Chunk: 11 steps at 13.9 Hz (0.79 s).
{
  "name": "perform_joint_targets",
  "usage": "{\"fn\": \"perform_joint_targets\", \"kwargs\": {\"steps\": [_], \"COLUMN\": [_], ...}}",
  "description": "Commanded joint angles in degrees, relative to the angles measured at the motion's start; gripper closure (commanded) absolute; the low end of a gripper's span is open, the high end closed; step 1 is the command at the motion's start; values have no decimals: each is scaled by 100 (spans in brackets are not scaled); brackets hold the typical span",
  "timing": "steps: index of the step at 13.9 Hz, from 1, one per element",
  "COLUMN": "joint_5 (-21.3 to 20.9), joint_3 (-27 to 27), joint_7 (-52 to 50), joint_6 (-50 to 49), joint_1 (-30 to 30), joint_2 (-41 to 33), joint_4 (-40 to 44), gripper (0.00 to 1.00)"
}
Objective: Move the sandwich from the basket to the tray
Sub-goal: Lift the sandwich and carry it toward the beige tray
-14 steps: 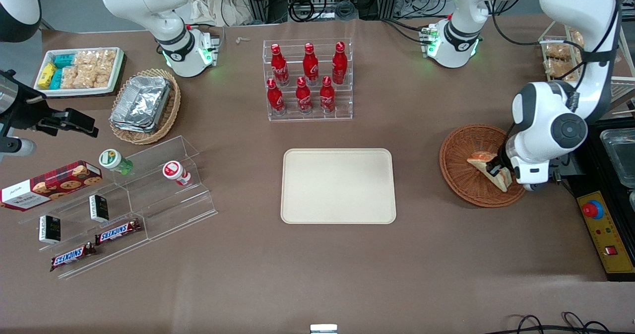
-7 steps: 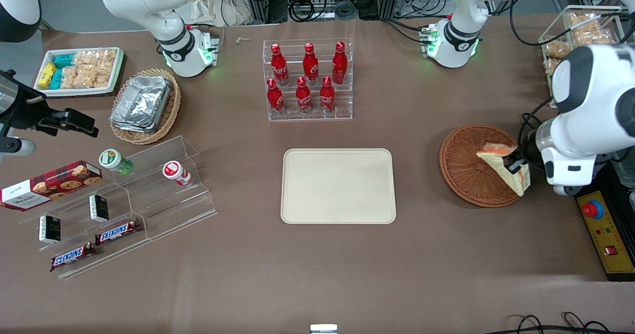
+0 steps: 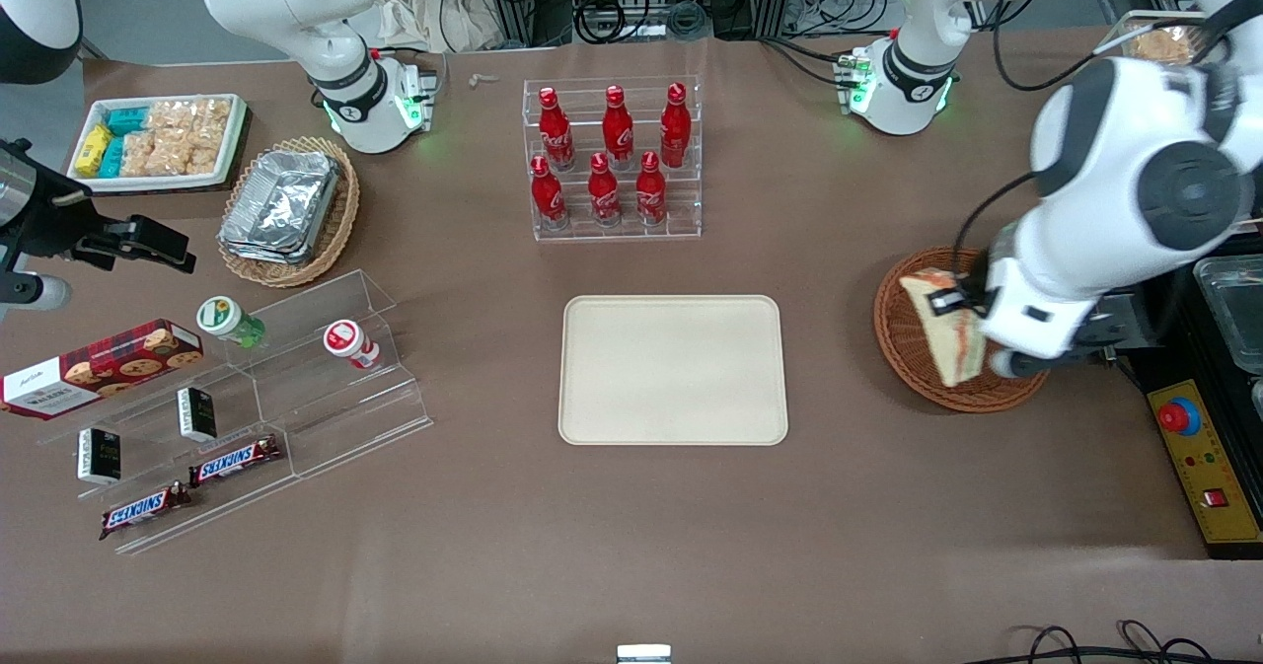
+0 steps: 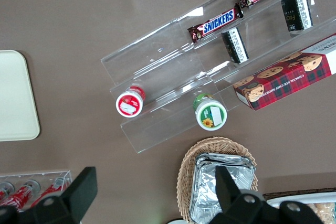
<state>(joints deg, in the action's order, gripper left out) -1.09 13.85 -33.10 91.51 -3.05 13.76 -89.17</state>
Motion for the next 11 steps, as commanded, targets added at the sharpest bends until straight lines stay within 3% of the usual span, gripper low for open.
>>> {"fn": "perform_joint_targets", "kwargs": {"steps": [1, 11], "joint_5": [12, 3], "joint_3": [450, 602], "joint_7": [102, -241], "joint_6": [-142, 200], "joint_1": [24, -661], "joint_2": [468, 1550], "joint_4": [373, 831], "gripper": [100, 100]}}
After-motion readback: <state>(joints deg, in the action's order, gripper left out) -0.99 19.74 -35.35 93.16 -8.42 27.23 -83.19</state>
